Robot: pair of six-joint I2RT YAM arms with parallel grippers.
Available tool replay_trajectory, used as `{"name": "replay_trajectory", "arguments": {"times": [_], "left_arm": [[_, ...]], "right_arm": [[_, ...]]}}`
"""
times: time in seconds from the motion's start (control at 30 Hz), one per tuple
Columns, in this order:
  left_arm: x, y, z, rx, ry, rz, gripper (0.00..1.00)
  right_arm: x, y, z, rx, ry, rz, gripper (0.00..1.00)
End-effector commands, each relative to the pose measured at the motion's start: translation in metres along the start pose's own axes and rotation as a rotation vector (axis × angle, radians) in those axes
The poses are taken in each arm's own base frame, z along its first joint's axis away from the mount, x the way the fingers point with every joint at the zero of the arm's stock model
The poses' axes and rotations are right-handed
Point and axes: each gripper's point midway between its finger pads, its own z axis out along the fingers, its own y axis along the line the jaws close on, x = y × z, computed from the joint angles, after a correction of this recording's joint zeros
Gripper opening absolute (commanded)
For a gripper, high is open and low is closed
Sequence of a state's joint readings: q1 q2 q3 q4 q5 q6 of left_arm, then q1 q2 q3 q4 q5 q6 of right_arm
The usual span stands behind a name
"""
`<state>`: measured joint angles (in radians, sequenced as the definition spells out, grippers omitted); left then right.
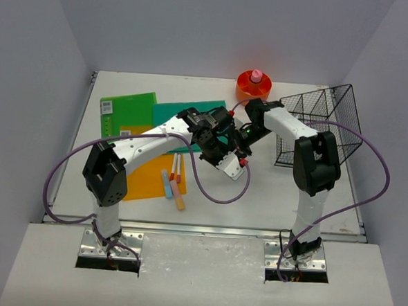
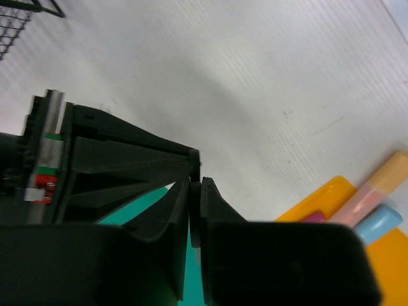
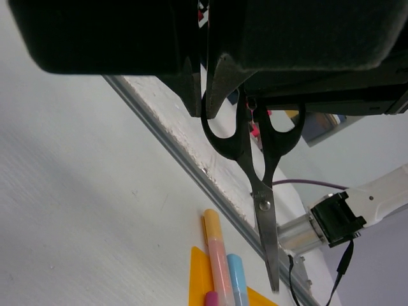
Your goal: Organize the desk
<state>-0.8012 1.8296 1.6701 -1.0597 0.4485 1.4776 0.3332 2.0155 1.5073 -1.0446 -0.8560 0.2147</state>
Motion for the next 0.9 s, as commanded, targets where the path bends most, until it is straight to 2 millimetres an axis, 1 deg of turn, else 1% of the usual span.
{"name": "replay_trajectory", "arguments": {"times": [0.0,0.03,0.07,0.1,0.13,0.17,0.2,0.23,0.27,0.3,0.33,0.37,0.4,0.43,0.47,0.5,0.53,0.6,0.63,0.67,0.7,0.73,0.77,0.8,0.83,0.87], "left_arm": [[-0.007,0.014,-0.004,-0.069,0.008,0.004,0.00],[-0.007,0.015,-0.005,-0.082,0.008,-0.001,0.00],[-0.007,0.016,-0.006,-0.096,0.006,-0.003,0.00],[-0.009,0.019,-0.009,-0.117,0.001,-0.014,0.00],[-0.010,0.022,-0.011,-0.139,-0.005,-0.028,0.00],[-0.012,0.028,-0.016,-0.175,-0.012,-0.045,0.00],[-0.015,0.037,-0.022,-0.223,-0.022,-0.065,0.00],[-0.016,0.044,-0.028,-0.264,-0.030,-0.092,0.00],[-0.017,0.048,-0.033,-0.295,-0.044,-0.144,0.00],[-0.022,0.055,-0.043,-0.342,-0.084,-0.172,0.00],[-0.023,0.063,-0.052,-0.395,-0.133,-0.230,0.00],[-0.019,0.068,-0.061,-0.444,-0.181,-0.316,0.00],[-0.027,0.086,-0.081,-0.544,-0.238,-0.303,0.00],[-0.025,0.097,-0.094,-0.615,-0.290,-0.385,0.00],[-0.022,0.108,-0.104,-0.685,-0.307,-0.387,0.00],[-0.015,0.126,-0.120,-0.810,-0.360,-0.492,0.00],[-0.007,0.144,-0.133,-0.912,-0.405,-0.573,0.00],[0.011,0.177,-0.158,-1.071,-0.469,-0.663,0.00],[0.008,0.190,-0.181,-1.135,-0.534,-0.675,0.00],[0.015,0.215,-0.210,-1.239,-0.606,-0.730,0.00],[0.036,0.236,-0.212,-1.296,-0.630,-0.804,0.00],[0.051,0.257,-0.213,-1.319,-0.673,-0.864,0.00],[0.054,0.273,-0.232,-1.344,-0.747,-0.889,0.00],[0.053,0.284,-0.248,-1.367,-0.805,-0.891,0.00],[0.068,0.302,-0.236,-1.365,-0.842,-0.915,0.00],[0.074,0.316,-0.237,-1.394,-0.867,-0.905,0.00]], "right_arm": [[0.000,0.018,-0.014,-0.009,-0.048,-0.048,0.01],[-0.001,0.018,-0.015,-0.003,-0.052,-0.054,0.03],[-0.003,0.018,-0.017,-0.003,-0.060,-0.066,0.16],[-0.009,0.022,-0.025,-0.007,-0.085,-0.092,0.41],[-0.016,0.025,-0.033,-0.008,-0.114,-0.113,0.60],[-0.028,0.027,-0.047,0.007,-0.167,-0.147,0.73],[-0.045,0.030,-0.067,0.035,-0.240,-0.194,0.87],[-0.056,0.036,-0.080,0.053,-0.290,-0.232,0.94],[-0.075,0.044,-0.107,0.068,-0.382,-0.273,0.96],[-0.090,0.049,-0.135,0.081,-0.470,-0.287,0.98],[-0.101,0.049,-0.163,0.096,-0.551,-0.279,0.99],[-0.110,0.046,-0.195,0.115,-0.641,-0.270,0.99],[-0.118,0.052,-0.219,0.116,-0.716,-0.275,0.99],[-0.122,0.045,-0.248,0.123,-0.793,-0.253,0.99],[-0.124,0.048,-0.260,0.118,-0.834,-0.254,0.99],[-0.124,0.045,-0.286,0.119,-0.915,-0.241,0.99],[-0.121,0.046,-0.305,0.119,-0.975,-0.247,0.99],[-0.115,0.052,-0.322,0.121,-1.041,-0.279,0.99],[-0.115,0.051,-0.326,0.129,-1.059,-0.283,0.99],[-0.112,0.047,-0.327,0.147,-1.068,-0.278,0.99],[-0.106,0.047,-0.328,0.160,-1.077,-0.280,0.99],[-0.102,0.046,-0.328,0.167,-1.080,-0.272,0.99],[-0.099,0.044,-0.327,0.171,-1.079,-0.260,0.99],[-0.098,0.042,-0.327,0.174,-1.079,-0.252,0.99],[-0.093,0.039,-0.325,0.179,-1.073,-0.236,0.99],[-0.091,0.035,-0.322,0.182,-1.066,-0.219,0.99]]}}
